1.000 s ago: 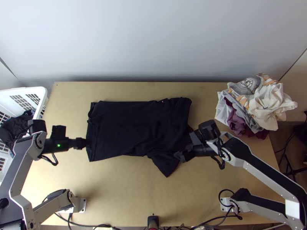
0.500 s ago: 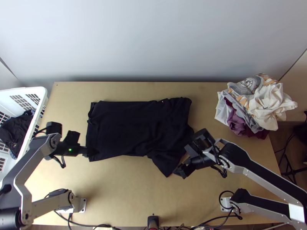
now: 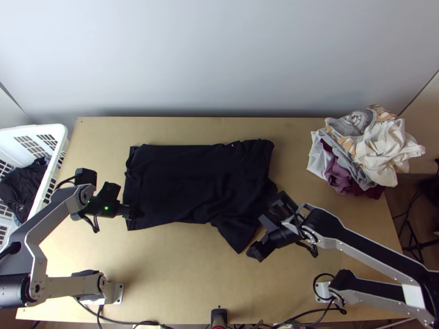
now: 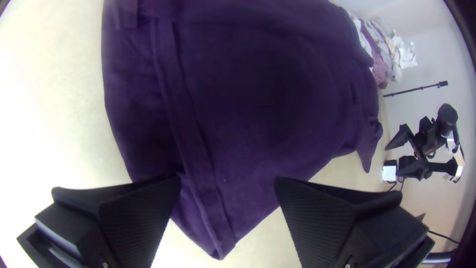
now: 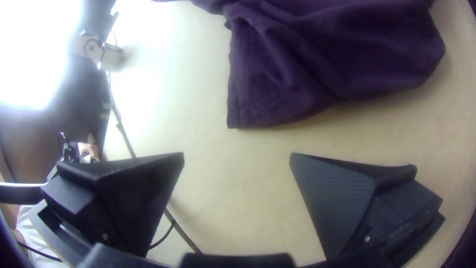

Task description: Fold the t-shirt

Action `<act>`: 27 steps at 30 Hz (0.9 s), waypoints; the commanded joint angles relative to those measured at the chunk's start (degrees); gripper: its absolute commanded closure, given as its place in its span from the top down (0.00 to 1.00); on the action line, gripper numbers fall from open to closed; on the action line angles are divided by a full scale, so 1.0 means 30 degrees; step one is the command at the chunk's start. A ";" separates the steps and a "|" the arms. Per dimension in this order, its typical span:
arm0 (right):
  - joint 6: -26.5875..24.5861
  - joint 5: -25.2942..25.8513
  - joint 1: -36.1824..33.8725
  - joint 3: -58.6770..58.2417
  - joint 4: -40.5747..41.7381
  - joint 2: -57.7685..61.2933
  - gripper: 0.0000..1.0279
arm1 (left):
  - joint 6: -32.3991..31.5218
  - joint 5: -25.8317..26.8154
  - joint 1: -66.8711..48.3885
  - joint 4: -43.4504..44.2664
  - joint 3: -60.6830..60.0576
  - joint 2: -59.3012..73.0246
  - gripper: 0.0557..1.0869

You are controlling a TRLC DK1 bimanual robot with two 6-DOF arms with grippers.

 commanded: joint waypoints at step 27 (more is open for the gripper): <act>0.0503 0.1885 -0.0442 0.0073 0.5191 0.2539 0.03 | -0.0855 -0.1622 0.0094 0.1984 -0.0089 0.1086 0.03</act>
